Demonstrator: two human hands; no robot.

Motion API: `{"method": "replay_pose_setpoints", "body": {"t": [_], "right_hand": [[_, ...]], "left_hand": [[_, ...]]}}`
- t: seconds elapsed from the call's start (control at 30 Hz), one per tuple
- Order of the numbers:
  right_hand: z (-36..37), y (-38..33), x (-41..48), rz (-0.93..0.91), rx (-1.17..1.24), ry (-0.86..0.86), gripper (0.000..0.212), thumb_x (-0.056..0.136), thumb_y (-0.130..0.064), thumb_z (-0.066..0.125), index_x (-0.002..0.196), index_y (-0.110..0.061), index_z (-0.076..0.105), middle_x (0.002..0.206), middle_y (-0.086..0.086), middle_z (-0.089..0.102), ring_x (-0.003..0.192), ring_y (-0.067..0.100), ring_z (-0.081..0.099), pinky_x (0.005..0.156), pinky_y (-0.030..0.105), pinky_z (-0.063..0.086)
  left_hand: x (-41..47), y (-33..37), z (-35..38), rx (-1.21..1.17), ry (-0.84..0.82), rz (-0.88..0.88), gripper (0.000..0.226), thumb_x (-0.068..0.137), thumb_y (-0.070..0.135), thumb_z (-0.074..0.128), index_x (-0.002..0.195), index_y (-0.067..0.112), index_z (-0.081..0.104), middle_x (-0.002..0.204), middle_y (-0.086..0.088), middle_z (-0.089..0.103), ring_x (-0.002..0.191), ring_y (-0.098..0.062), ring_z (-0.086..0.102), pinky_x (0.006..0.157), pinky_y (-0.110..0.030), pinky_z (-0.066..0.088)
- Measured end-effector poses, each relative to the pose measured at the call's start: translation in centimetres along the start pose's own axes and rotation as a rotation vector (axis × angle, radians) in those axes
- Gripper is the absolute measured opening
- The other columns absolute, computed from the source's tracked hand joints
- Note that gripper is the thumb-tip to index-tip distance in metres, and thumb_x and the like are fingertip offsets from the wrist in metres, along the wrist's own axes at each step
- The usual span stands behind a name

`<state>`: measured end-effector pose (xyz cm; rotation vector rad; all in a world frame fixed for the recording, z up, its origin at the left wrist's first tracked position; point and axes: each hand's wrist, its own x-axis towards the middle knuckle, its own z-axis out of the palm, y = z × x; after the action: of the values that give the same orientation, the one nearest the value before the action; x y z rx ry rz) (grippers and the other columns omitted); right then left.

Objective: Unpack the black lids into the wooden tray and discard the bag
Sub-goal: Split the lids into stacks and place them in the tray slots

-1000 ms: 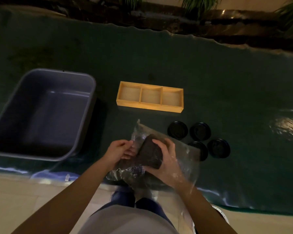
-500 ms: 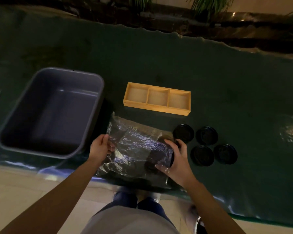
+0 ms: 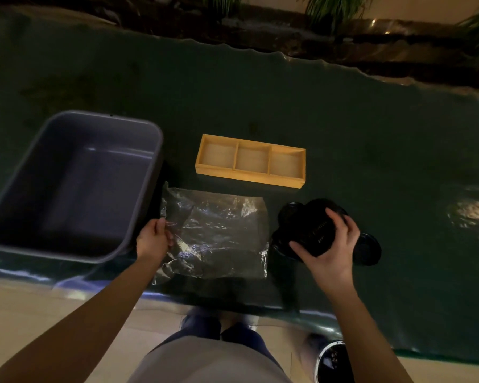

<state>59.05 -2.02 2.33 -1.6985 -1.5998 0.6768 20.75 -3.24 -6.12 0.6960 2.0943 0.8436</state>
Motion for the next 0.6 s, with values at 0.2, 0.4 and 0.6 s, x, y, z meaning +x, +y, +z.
{"method": "replay_pose_setpoints", "body": {"t": [0.2, 0.4, 0.6], "right_hand": [[-0.6, -3.2, 0.3, -0.050, 0.081, 0.036, 0.102, 0.060, -0.044, 0.092, 0.145, -0.046, 0.036, 0.156, 0.000, 0.021, 0.131, 0.001, 0.030, 0.108, 0.025, 0.030], [1.6, -5.6, -0.5, -0.107, 0.138, -0.070, 0.101, 0.062, -0.046, 0.091, 0.140, -0.061, 0.029, 0.151, -0.017, 0.017, 0.130, -0.010, 0.029, 0.105, 0.018, 0.028], [3.7, -7.2, -1.8, -0.133, 0.146, -0.109, 0.101, 0.063, -0.046, 0.091, 0.142, -0.058, 0.029, 0.157, -0.006, 0.014, 0.140, 0.012, 0.029, 0.113, 0.035, 0.031]], "left_hand": [[0.4, 0.7, 0.2, 0.006, 0.013, 0.010, 0.034, 0.108, 0.037, 0.041, 0.094, 0.015, 0.063, 0.074, -0.013, 0.067, 0.070, -0.029, 0.063, 0.084, -0.054, 0.057], [-0.9, 2.9, -0.4, 0.183, -0.151, -0.010, 0.067, 0.103, 0.042, 0.054, 0.159, 0.014, 0.030, 0.154, -0.016, 0.049, 0.141, -0.038, 0.045, 0.118, -0.048, 0.035], [-7.3, 7.3, -1.5, 0.175, -0.145, 0.497, 0.055, 0.103, 0.037, 0.054, 0.152, 0.014, 0.045, 0.159, -0.006, 0.040, 0.144, -0.017, 0.040, 0.114, -0.018, 0.033]]}}
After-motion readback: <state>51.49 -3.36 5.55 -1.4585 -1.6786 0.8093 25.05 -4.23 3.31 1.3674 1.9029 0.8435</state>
